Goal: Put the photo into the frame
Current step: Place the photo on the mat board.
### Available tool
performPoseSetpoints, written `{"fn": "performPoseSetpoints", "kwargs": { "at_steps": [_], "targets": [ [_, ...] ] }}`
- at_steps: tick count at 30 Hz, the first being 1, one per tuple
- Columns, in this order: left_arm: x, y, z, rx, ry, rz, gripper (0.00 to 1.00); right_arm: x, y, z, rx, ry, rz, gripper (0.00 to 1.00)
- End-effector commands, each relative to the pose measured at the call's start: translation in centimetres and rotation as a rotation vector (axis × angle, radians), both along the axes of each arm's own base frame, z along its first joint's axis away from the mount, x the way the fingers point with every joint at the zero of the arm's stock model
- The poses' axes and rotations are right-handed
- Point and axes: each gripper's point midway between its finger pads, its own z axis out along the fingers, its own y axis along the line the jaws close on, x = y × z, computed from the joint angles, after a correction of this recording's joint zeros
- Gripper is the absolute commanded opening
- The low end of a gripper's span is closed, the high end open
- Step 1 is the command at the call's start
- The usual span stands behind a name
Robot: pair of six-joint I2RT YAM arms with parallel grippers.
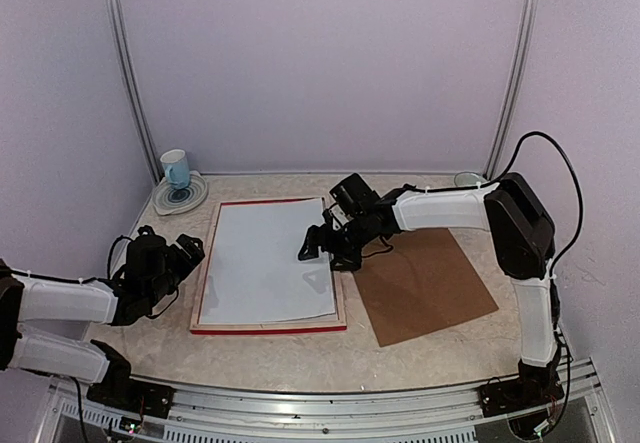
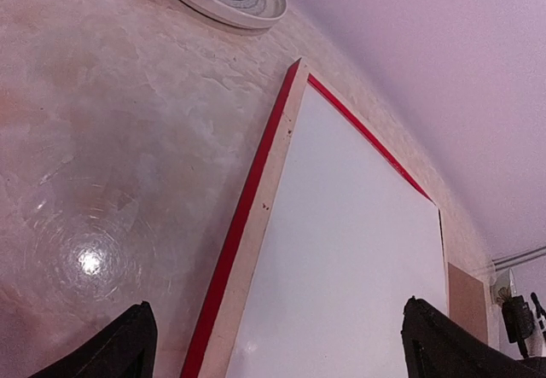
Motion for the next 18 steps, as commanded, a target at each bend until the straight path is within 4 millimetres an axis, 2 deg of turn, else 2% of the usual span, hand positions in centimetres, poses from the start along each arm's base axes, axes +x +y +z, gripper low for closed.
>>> {"fn": "performPoseSetpoints", "kwargs": {
  "at_steps": [1,4,11,18],
  "targets": [
    [0.2,0.2,0.4,0.0,-0.013,0.008,0.99,0.6,-2.0,1.7,-0.052,-0.072,-0.014,0.93],
    [0.2,0.1,0.4,0.002,-0.012,0.004,0.99,1.1,-3.0,2.2,-0.082,-0.111,-0.027,0.99],
    [0.4,-0.2,0.4,0.006,-0.009,-0.006,0.99,2.4,-5.9,4.7,-0.088,-0.222,-0.083,0.99],
    [1.0,-1.0,0.9,0.014,-0.011,-0.044,0.99,3.9,-11.1,4.8,-0.106,-0.259,-0.174,0.99]
  ]
}}
